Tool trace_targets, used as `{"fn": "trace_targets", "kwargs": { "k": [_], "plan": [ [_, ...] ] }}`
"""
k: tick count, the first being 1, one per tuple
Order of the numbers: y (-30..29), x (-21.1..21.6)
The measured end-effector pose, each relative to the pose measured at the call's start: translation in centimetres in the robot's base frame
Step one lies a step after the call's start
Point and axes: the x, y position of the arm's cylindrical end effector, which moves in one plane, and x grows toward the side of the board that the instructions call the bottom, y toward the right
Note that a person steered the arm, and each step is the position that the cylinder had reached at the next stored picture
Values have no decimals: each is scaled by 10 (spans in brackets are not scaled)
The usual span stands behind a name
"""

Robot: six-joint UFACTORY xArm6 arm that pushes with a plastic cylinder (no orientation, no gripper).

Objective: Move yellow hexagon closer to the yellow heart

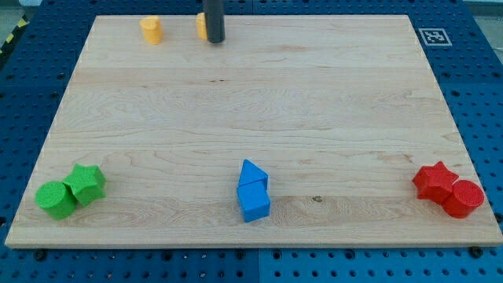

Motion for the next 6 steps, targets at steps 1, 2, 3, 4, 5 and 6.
{"fn": "trace_targets", "kwargs": {
  "k": [1,2,3,4,5,6],
  "plan": [
    [-21,-5],
    [-18,-5],
    [22,-5],
    [81,-11],
    [73,-45],
    [33,-57]
  ]
}}
